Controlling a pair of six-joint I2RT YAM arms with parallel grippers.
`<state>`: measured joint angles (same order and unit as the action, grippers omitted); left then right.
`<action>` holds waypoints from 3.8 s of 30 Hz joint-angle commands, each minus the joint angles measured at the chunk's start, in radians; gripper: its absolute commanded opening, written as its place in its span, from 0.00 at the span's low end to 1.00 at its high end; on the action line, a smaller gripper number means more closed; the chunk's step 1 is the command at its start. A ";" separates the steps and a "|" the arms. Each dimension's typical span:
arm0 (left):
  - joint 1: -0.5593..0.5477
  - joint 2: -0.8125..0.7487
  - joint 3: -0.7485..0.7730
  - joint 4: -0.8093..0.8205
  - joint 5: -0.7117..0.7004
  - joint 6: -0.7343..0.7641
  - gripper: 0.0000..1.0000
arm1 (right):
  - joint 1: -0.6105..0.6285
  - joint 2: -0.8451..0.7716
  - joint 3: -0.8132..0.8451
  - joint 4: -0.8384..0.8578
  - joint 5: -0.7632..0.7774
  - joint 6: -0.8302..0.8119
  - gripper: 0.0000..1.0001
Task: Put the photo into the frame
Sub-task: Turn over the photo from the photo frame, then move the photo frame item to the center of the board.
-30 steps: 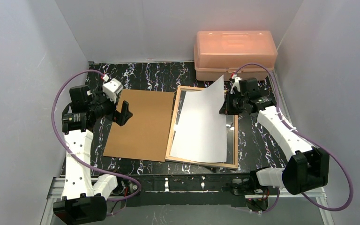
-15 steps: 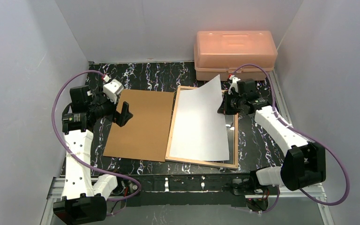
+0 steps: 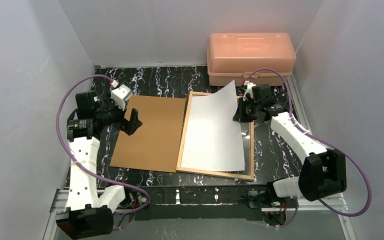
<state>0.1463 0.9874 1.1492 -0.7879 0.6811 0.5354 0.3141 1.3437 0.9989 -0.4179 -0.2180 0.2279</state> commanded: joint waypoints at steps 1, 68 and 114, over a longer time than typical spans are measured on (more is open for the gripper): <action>-0.007 0.002 0.019 -0.031 0.027 0.005 0.96 | -0.004 0.008 0.005 0.019 0.008 -0.019 0.17; 0.350 0.647 0.059 -0.013 -0.224 -0.011 0.44 | 0.730 0.727 0.569 0.122 0.544 0.489 0.75; 0.164 0.944 0.019 0.197 -0.358 -0.094 0.19 | 0.696 0.719 0.466 0.237 0.414 0.719 0.78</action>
<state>0.3298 1.8664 1.2228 -0.5442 0.2581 0.4156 1.0035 2.0647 1.4620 -0.2436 0.2333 0.9031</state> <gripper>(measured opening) 0.211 0.778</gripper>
